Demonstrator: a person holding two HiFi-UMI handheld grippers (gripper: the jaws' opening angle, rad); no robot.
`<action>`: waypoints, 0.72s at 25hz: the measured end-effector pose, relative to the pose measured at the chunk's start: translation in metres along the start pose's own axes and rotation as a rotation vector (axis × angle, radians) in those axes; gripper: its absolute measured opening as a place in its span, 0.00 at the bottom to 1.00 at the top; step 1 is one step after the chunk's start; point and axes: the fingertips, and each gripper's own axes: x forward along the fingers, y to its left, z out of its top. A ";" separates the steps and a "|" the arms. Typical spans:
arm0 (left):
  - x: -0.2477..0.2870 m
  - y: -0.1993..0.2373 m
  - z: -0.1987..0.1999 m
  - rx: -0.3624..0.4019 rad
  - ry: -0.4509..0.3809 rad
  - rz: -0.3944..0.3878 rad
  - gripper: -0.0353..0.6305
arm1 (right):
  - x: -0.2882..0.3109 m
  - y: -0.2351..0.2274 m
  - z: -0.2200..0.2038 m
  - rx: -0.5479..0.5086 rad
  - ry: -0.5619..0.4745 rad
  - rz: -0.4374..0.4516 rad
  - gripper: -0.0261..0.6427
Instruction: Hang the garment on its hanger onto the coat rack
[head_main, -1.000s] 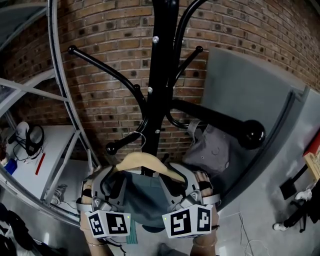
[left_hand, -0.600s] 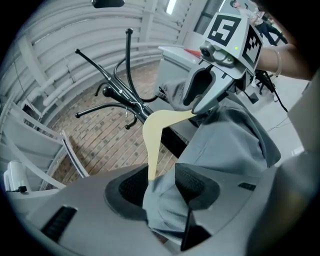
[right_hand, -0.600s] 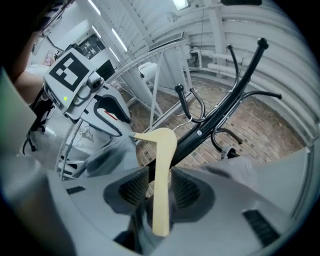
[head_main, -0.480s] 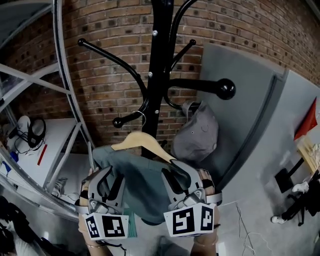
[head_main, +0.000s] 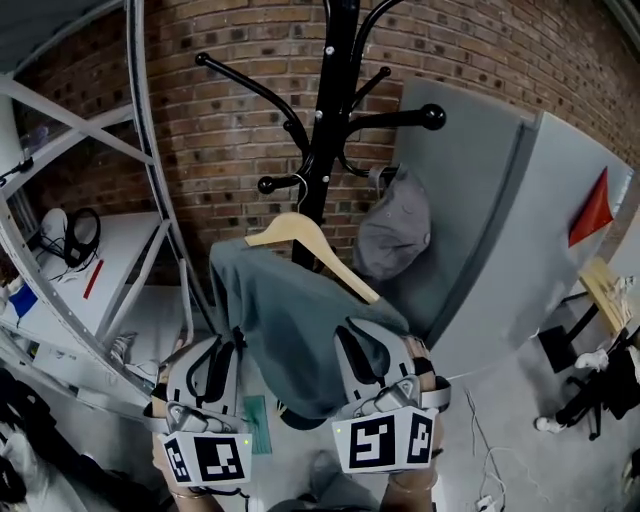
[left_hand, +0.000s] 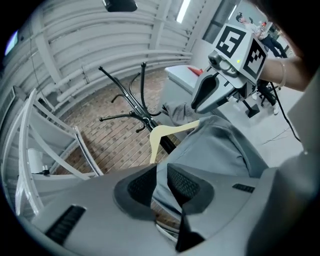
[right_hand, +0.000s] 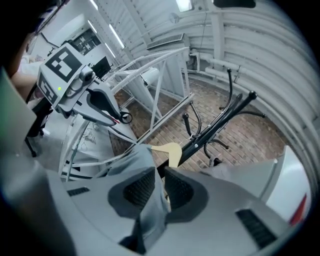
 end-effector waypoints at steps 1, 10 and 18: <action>-0.009 0.000 0.001 -0.008 -0.006 -0.001 0.16 | -0.007 0.004 0.003 0.003 0.002 0.001 0.14; -0.078 -0.006 0.014 -0.079 -0.073 0.006 0.06 | -0.064 0.034 0.014 0.024 0.027 0.009 0.12; -0.105 -0.016 0.026 -0.100 -0.083 -0.026 0.06 | -0.101 0.039 0.018 0.027 0.030 0.009 0.09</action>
